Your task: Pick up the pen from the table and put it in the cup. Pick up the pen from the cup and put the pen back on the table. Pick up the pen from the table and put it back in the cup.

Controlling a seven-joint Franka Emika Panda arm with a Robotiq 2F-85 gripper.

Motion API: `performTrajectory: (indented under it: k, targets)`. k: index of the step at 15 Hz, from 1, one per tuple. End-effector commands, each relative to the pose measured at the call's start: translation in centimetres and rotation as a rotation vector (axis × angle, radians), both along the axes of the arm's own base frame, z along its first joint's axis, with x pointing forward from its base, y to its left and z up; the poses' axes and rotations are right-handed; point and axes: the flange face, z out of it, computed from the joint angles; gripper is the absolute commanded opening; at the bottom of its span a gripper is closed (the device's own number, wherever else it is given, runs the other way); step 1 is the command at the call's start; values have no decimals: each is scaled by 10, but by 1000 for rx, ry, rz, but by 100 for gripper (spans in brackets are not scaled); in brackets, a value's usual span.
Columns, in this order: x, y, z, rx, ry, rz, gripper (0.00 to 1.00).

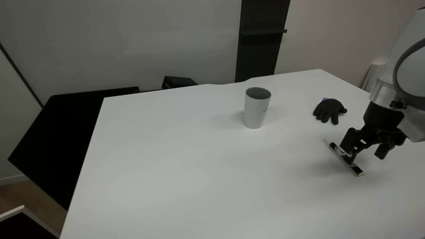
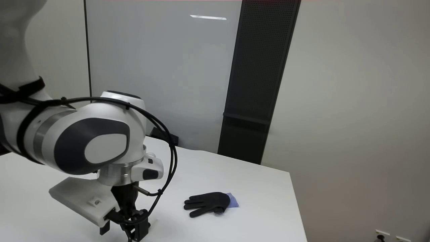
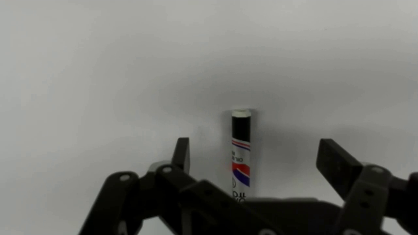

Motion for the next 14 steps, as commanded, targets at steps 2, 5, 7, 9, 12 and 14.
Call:
performTrajectory:
  k: [2, 5, 7, 9, 12, 14]
  targets:
    - [-3, -4, -15, 14, -29, -52, 100]
    - [-3, -3, -23, 14, -54, -70, 100]
    - [-2, -3, -25, 26, -106, -104, 100]
    - [1, -1, -27, 35, -153, -124, 100]
    - [4, 1, -31, 49, -183, -136, 100]
    - [3, 1, -36, 42, -167, -132, 100]
